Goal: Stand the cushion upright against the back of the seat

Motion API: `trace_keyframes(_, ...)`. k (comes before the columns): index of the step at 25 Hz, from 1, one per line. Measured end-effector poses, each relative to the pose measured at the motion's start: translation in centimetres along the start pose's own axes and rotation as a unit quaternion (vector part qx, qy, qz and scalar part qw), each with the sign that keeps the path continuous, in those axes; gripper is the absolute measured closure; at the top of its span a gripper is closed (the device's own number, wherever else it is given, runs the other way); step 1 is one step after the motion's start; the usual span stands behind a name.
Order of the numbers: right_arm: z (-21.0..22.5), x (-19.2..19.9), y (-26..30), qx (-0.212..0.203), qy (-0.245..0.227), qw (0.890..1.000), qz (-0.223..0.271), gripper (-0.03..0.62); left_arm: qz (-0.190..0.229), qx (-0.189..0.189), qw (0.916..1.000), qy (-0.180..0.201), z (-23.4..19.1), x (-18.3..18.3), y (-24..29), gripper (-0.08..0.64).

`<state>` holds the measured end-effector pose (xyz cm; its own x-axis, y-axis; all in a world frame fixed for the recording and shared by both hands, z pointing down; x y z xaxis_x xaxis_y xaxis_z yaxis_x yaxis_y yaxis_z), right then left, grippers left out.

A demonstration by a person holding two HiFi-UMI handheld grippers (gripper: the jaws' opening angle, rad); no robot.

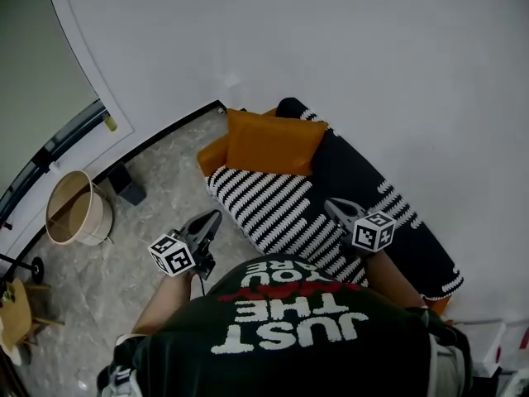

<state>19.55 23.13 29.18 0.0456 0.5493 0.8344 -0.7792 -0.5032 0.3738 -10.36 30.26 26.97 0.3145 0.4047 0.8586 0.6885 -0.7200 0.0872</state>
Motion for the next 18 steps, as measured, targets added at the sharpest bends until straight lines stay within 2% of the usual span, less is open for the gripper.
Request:
trace_keyframes(9,0.4,0.81,-0.42,0.0,0.002,1.0,-0.009,0.569,-0.003,0.003,1.0,-0.009,0.23,0.85,0.32,0.549)
trace_keyframes(18,0.14,0.28,-0.13,-0.005,-0.005,1.0,-0.011,0.569,0.0,0.006,1.0,-0.007,0.1,0.24,0.56,0.549)
Point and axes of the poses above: the fingertips, and each gripper's own axes: y forward along the fingers, z to its right, x out of its underside, the point moved 1 cm from there along -y, backward along the fingers, and after that the axes turned 6 degrees about -z, right-handed, at the moved point
